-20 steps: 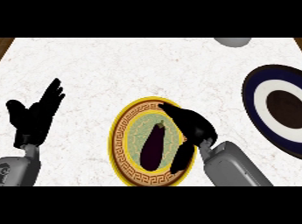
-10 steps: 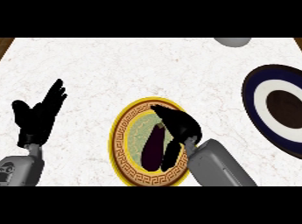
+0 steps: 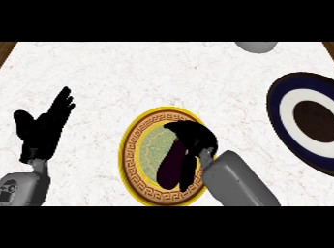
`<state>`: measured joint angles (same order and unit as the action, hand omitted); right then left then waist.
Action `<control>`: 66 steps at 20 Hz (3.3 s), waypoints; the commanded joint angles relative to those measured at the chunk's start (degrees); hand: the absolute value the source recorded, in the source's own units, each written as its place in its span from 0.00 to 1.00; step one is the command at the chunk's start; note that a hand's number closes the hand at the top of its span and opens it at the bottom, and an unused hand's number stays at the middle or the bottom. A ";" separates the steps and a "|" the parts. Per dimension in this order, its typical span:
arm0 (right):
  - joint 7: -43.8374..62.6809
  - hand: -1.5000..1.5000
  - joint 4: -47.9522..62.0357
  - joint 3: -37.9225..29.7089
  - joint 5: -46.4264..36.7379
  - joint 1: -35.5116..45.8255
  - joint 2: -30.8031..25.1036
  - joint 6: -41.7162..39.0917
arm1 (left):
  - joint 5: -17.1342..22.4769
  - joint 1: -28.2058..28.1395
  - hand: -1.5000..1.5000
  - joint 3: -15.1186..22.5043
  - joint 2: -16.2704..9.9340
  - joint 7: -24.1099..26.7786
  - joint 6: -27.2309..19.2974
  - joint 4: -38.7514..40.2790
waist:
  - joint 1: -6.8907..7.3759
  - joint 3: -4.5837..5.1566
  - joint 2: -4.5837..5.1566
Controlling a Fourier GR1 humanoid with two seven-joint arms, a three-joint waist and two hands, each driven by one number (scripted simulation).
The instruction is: Pick the eggplant from the plate and place it in the plate
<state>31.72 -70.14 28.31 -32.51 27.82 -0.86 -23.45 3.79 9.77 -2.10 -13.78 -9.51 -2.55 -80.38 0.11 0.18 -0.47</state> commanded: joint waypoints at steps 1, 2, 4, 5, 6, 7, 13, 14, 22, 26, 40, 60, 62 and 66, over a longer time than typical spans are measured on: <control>-3.73 1.00 5.65 1.74 2.12 2.52 0.81 -3.10 | 0.37 0.85 0.50 -0.56 -0.69 -1.51 1.04 -1.19 | 0.56 -0.19 0.57; -3.99 1.00 3.29 3.21 2.00 0.05 0.80 -1.16 | 1.66 1.93 0.50 -2.64 -2.03 -1.13 2.32 0.43 | 0.29 -0.18 0.54; -6.86 1.00 4.59 3.44 0.43 1.33 0.78 -1.15 | -1.45 3.88 0.50 0.75 1.49 -2.90 -1.13 0.52 | 0.20 -0.19 0.57; -4.00 1.00 1.77 6.70 1.87 -1.58 0.77 2.53 | -0.05 -3.12 0.50 -0.07 0.50 1.03 1.40 -1.25 | 0.62 -0.18 0.47; -5.39 1.00 3.40 3.75 2.28 1.18 0.77 -0.46 | -1.60 -1.58 0.50 1.12 2.40 -0.65 -1.60 -3.93 | 0.53 -0.19 0.48; -5.54 1.00 6.97 6.45 4.22 1.89 0.76 4.53 | 0.69 0.25 0.50 -1.17 0.46 1.70 2.01 1.63 | 0.82 -0.18 0.70; -10.01 1.00 -8.34 4.03 3.35 -4.23 -5.62 -0.12 | -0.30 -0.55 0.50 -2.06 -0.03 1.65 1.77 0.87 | -0.44 -0.18 0.33; -10.29 1.00 -14.12 7.27 2.73 -8.31 -5.36 1.28 | -1.68 -1.12 0.50 -0.18 2.22 -0.31 -0.80 -0.92 | -0.86 -0.20 0.11; -27.28 1.00 -45.53 -1.86 7.43 -18.84 -27.10 0.82 | 1.18 -4.27 0.50 -4.00 -0.74 1.15 1.66 -0.20 | -3.99 -0.23 -0.56; -30.30 1.00 -52.78 -14.93 10.12 -24.39 -28.19 8.80 | 0.39 -5.53 0.50 -3.46 -1.10 0.40 1.50 -1.73 | -4.50 -0.38 -0.57; -31.04 1.00 -39.38 -53.95 33.52 -27.85 -33.09 5.50 | -0.40 -2.58 0.50 -2.03 0.11 0.51 2.43 -2.24 | -0.40 -0.21 0.49; -54.50 1.00 18.86 -46.74 16.70 -7.41 -39.94 -0.03 | -2.74 -1.08 0.50 -1.24 1.98 1.62 2.66 -0.52 | 1.74 -0.29 0.96; -59.93 0.00 22.18 -43.30 13.20 -6.82 -40.15 -0.96 | -1.54 -0.38 0.50 -1.70 2.05 -1.27 2.87 -2.19 | 1.38 -0.29 0.82; -72.36 0.00 32.05 -43.71 11.27 -1.71 -39.70 2.14 | -3.79 2.60 0.50 -1.14 4.03 0.76 0.79 2.99 | 0.75 -0.27 0.89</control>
<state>-32.36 -45.54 -15.86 -19.88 23.52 -41.09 -22.08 1.50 10.56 -3.97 -11.66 -9.45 -0.01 -80.26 1.42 -0.12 0.44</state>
